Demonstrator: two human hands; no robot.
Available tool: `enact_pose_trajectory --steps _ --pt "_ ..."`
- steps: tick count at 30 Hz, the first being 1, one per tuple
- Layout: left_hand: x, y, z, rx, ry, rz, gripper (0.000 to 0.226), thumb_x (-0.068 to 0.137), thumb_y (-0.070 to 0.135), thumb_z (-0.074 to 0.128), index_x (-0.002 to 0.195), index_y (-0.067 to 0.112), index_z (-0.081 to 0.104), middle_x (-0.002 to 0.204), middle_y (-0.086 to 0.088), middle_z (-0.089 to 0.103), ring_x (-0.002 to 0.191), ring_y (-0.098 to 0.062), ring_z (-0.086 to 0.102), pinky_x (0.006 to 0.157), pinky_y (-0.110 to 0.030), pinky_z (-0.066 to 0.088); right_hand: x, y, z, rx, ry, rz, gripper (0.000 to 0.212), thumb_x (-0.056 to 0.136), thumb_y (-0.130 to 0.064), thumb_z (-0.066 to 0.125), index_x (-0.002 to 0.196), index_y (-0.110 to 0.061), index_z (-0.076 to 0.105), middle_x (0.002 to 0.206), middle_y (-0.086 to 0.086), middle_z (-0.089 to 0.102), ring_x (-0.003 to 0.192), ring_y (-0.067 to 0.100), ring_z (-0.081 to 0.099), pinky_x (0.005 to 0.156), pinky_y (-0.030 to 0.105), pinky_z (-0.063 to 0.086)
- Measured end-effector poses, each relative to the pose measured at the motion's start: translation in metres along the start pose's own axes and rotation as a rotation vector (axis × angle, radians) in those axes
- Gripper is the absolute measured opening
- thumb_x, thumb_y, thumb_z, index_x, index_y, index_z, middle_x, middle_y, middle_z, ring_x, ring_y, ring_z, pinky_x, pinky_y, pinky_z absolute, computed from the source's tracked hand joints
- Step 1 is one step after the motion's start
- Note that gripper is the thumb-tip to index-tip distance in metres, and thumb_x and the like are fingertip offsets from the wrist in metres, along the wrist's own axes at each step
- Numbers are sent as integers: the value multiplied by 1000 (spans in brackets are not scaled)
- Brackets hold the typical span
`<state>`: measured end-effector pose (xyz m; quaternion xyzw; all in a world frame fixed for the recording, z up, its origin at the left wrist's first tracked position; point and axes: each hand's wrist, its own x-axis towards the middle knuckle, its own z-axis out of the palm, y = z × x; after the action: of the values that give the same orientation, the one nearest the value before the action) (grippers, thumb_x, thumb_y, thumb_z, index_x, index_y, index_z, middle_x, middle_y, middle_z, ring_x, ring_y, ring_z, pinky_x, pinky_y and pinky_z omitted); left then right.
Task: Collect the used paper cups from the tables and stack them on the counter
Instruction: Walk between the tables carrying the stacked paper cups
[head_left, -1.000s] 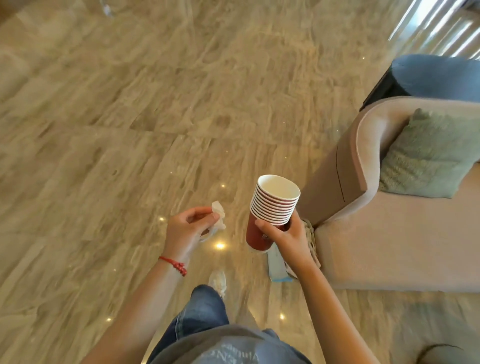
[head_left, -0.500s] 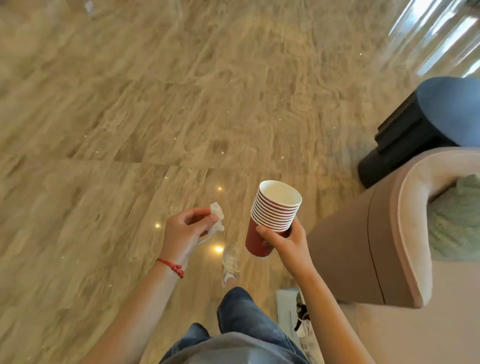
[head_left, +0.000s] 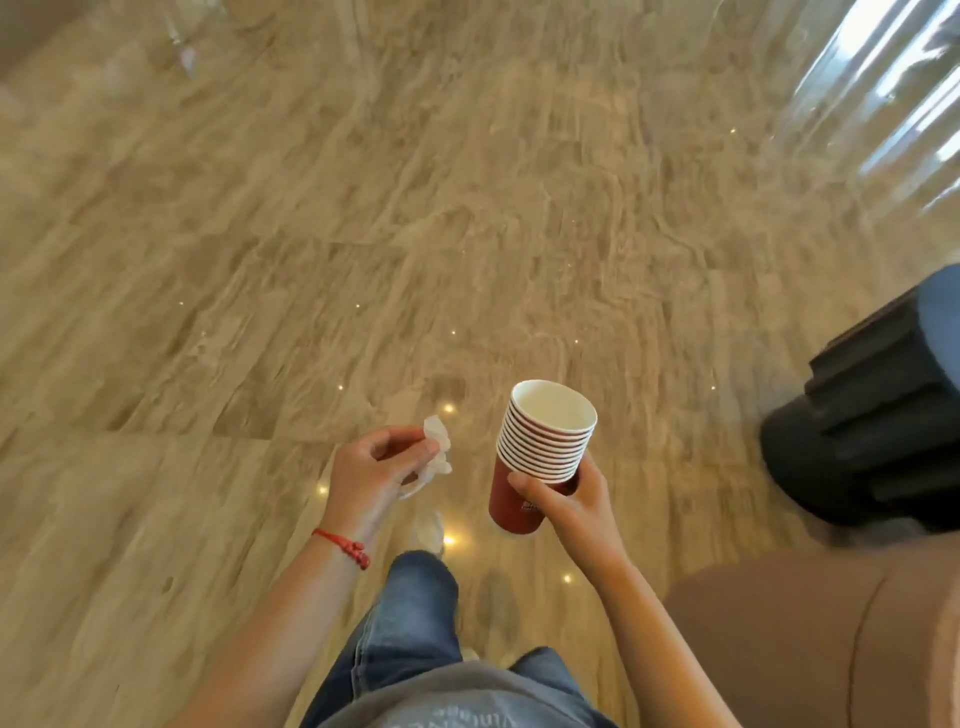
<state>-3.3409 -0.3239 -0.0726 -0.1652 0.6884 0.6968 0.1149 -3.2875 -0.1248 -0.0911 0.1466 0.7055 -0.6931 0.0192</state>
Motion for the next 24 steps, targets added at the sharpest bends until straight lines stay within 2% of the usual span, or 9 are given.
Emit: enact_pose_trajectory --steps 7,11,16,21,24 --pt "177 61 20 3 -15 -4 11 71 12 77 76 21 73 67 7 73 61 -1 66 53 -10 47 175 -33 26 -16 46 -11 58 63 -27 78 116 -14 57 99 -3 71 95 8 67 74 20 53" --pt "275 115 31 16 -20 8 10 73 9 75 78 17 73 64 7 72 58 0 65 51 -9 46 277 -73 46 -30 54 -19 58 61 -31 79 112 -15 58 98 -9 72 93 7 67 73 17 52" --pt "380 169 58 45 -54 1 10 73 10 75 79 17 73 70 5 72 62 -2 67 53 -11 48 383 -105 52 -14 93 -22 54 64 -25 78 113 -15 57 96 -7 70 93 5 66 73 17 52" --pt "474 196 98 66 -62 -35 13 72 10 76 82 17 72 78 -3 71 66 -7 66 54 -12 50 486 -115 35 -7 140 20 40 70 -12 80 103 -21 60 89 -8 71 85 2 67 66 14 51" --pt "540 210 125 63 -67 -41 13 72 10 76 83 17 72 84 -6 72 76 -14 68 61 -17 51 559 -122 21 -14 141 3 51 65 -22 80 111 -12 59 95 -3 71 89 6 68 68 17 53"
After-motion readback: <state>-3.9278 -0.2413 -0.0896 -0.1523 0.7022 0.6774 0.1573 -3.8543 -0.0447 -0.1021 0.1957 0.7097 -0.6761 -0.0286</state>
